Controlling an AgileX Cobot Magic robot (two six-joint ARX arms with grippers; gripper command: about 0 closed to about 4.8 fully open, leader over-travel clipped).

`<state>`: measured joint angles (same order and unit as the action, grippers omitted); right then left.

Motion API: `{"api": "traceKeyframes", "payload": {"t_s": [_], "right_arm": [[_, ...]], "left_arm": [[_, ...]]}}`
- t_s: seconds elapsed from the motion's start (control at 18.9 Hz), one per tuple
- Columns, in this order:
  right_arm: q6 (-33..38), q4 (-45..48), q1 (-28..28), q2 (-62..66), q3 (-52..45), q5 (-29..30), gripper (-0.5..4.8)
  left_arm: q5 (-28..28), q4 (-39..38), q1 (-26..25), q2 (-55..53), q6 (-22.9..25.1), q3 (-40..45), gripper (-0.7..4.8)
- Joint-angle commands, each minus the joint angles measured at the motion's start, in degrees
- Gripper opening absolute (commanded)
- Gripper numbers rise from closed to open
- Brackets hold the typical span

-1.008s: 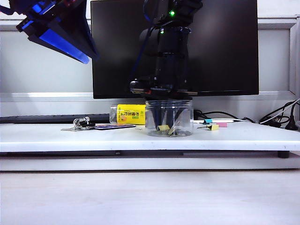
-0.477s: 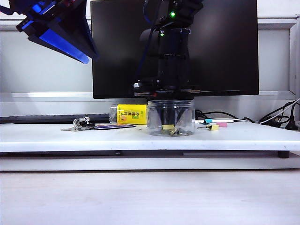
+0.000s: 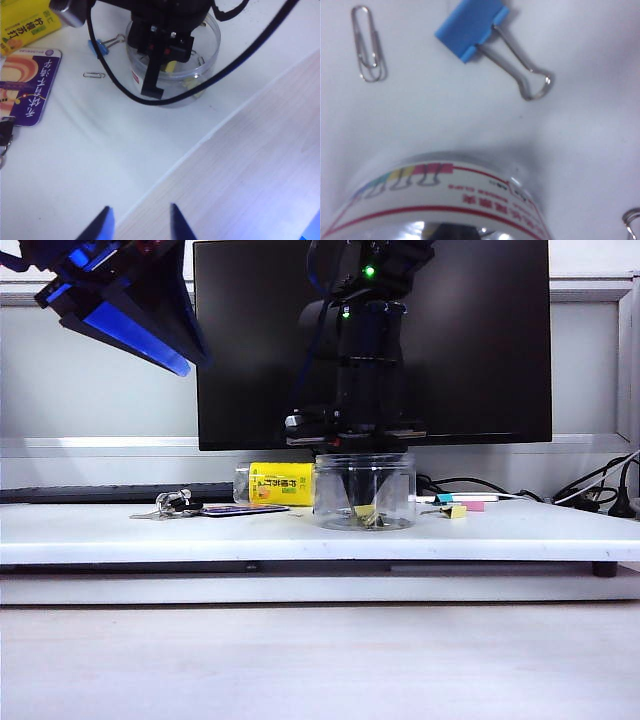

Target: Take the clips out of the round transparent plastic box and place them on the table.

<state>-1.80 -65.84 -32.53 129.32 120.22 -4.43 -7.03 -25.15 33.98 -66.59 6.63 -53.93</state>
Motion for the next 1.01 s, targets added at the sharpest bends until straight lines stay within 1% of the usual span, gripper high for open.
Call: {"api": "traceKeyframes", "payload": {"t_s": [0.05, 0.69, 0.8, 0.85, 0.9, 0.95, 1.01], "right_arm": [[0.02, 0.26, -0.04, 0.04, 0.07, 0.07, -0.01], [0.02, -0.09, -0.04, -4.83, 0.48, 0.39, -0.01], [0.02, -1.29, -0.04, -4.98, 0.48, 1.97, 0.0], [0.0, -2.56, -0.02, -4.96, 0.48, 3.34, 0.2], [0.0, -3.85, -0.02, -4.96, 0.48, 3.48, 1.24], [0.02, -4.48, -0.02, -4.96, 0.48, 3.52, 1.63], [0.02, -4.79, -0.02, -4.96, 0.48, 3.52, 1.63]], "left_arm": [[-0.07, 0.37, 0.04, 0.2, 0.04, -0.07, 1.56], [-0.07, 1.01, 0.04, 0.17, 0.26, -0.07, 1.56], [-0.07, 0.96, 0.04, 0.17, 0.26, -0.07, 1.56], [-0.07, 0.85, 0.04, 0.17, 0.26, -0.07, 1.56], [-0.07, 0.83, 0.04, 0.17, 0.26, -0.07, 1.56], [-0.07, 0.85, 0.04, 0.17, 0.26, -0.07, 1.56], [-0.07, 0.85, 0.04, 0.17, 0.24, -0.07, 1.56]]}}
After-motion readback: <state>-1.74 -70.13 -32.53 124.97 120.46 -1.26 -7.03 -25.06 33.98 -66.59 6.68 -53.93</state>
